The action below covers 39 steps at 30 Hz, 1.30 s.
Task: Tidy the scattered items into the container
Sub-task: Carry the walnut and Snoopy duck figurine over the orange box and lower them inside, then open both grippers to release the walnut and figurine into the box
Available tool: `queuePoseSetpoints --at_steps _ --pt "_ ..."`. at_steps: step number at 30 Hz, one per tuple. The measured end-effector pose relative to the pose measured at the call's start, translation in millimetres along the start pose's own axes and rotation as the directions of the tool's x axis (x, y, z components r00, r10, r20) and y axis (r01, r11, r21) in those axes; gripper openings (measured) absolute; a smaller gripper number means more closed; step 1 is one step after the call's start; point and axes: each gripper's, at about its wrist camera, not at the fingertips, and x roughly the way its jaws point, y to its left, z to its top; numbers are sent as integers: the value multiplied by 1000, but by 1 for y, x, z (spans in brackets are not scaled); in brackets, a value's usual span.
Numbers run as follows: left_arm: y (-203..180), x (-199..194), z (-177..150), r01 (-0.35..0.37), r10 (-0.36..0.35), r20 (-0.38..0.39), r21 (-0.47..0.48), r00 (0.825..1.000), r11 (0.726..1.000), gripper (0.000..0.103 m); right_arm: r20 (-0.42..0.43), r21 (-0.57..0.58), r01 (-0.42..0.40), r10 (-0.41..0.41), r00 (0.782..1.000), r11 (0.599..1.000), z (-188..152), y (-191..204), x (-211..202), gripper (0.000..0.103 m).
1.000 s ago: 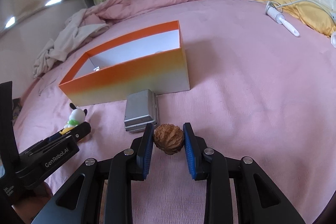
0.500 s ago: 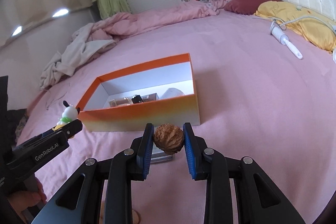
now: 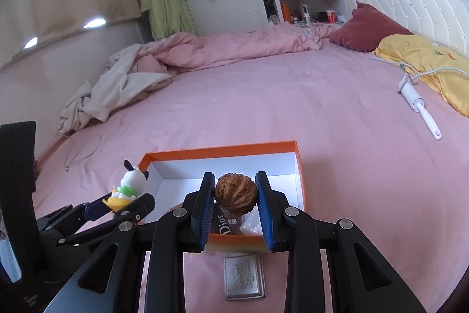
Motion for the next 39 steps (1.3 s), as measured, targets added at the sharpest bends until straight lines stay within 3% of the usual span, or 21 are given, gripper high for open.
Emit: queuePoseSetpoints --at_steps 7,15,31,39 --pt "-7 20 -12 0 1 -27 30 1000 1000 49 -57 -36 1 -3 998 999 -9 7 29 27" --pt "-8 20 -15 14 -14 -32 25 999 1000 49 -125 9 18 -16 992 1000 -31 -12 46 28" --pt "-8 22 -13 19 -18 -40 39 999 999 49 -121 -36 34 -38 992 999 -35 -12 46 28" --pt "-9 20 -11 -11 11 -14 30 1000 1000 50 -105 -43 34 -38 994 999 -35 -10 42 28"
